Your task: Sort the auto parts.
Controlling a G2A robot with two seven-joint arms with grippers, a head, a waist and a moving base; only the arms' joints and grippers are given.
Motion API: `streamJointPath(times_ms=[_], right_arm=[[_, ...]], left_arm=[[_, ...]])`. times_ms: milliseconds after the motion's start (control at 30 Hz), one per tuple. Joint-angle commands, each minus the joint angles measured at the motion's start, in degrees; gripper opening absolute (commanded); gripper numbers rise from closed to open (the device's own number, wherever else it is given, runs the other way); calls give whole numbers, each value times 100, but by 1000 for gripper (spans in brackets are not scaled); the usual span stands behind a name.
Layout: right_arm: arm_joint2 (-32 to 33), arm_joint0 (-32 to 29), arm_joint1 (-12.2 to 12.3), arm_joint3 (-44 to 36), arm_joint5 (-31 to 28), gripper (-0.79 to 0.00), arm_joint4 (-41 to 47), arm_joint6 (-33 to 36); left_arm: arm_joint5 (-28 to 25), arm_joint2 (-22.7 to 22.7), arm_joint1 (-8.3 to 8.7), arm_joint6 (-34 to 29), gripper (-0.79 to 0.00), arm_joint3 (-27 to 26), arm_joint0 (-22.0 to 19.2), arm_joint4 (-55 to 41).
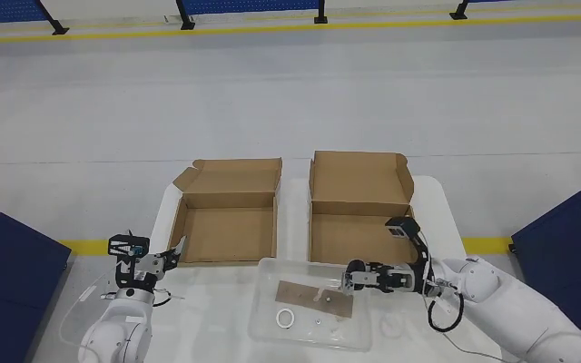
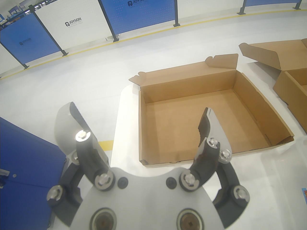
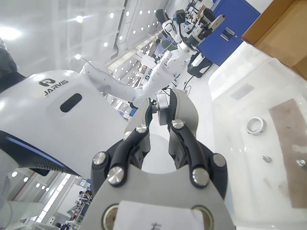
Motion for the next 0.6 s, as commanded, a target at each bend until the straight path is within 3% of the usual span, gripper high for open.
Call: streamJointPath(times_ms=[0,567], right_arm=[[37,-10,-5,-40,68,-785,278,69],[750,-364,-27,-146,449,-785,1038,451]], left_arm=[[0,0,0,0,0,0,0,0],[0,0,0,0,0,0,0,0]])
